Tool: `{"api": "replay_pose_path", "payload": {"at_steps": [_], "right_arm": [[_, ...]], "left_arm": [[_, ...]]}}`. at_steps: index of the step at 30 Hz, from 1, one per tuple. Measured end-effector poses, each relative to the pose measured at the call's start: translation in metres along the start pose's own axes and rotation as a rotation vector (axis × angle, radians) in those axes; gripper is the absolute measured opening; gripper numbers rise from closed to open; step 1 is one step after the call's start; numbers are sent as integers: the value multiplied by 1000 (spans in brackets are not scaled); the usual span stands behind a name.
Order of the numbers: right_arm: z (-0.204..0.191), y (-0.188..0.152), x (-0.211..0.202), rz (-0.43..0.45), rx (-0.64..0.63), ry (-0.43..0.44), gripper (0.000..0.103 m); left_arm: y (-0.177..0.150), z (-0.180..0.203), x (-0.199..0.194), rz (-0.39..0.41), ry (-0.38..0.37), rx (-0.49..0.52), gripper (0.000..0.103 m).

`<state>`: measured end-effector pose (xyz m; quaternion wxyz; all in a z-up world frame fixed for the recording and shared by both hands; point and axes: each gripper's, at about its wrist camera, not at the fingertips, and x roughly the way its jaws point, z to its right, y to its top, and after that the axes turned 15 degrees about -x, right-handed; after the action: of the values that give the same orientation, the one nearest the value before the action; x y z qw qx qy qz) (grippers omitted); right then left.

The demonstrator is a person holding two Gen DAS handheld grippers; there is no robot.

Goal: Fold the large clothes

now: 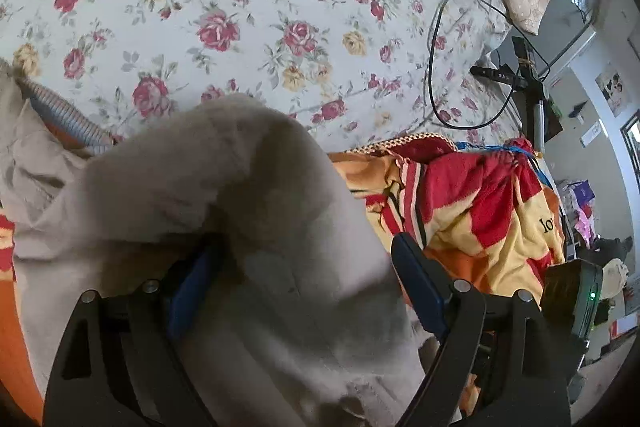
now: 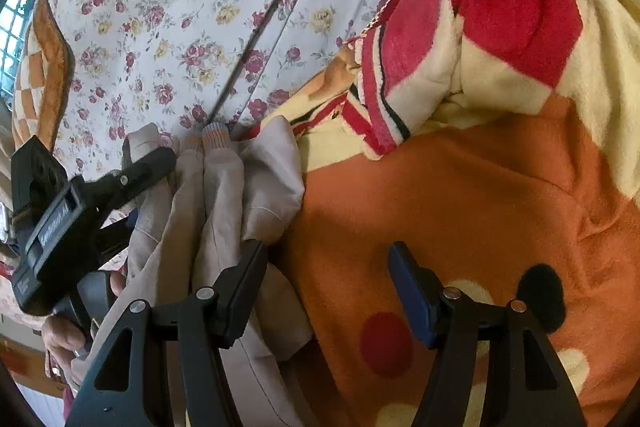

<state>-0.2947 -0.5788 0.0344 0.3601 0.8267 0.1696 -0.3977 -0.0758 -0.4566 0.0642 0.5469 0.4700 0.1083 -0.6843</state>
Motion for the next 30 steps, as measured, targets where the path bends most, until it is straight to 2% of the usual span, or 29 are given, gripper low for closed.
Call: {"api": "replay_pose_path", "payload": {"at_steps": [4, 6, 11, 14, 17, 20, 22, 23, 27, 30], "right_arm": [[-1, 0, -1, 11, -5, -3, 65], [-3, 1, -5, 27, -13, 1, 65], [-14, 3, -21, 106, -66, 16, 65], [-20, 3, -23, 123, -84, 38, 66], [-22, 1, -22, 125, -78, 86, 66], [-28, 1, -27, 146, -97, 122, 66], [-35, 2, -32, 165, -127, 145, 68], [-38, 2, -33, 168, -144, 153, 69], [-53, 1, -31, 156, -197, 165, 71], [-55, 0, -26, 146, -198, 192, 71]], "left_arm": [[-4, -4, -18, -8, -12, -39, 86], [-8, -5, -30, 4, 13, -47, 86], [-24, -6, -63, 82, 164, 26, 86], [-32, -11, -77, 136, 255, 57, 86], [-37, -17, -85, 157, 309, 71, 86], [-36, -28, -90, 164, 323, 44, 86], [-36, -34, -92, 180, 372, 31, 86], [-36, -38, -95, 184, 377, 28, 86], [-35, -51, -108, 185, 318, -37, 86], [-33, -56, -108, 190, 334, -49, 86]]}}
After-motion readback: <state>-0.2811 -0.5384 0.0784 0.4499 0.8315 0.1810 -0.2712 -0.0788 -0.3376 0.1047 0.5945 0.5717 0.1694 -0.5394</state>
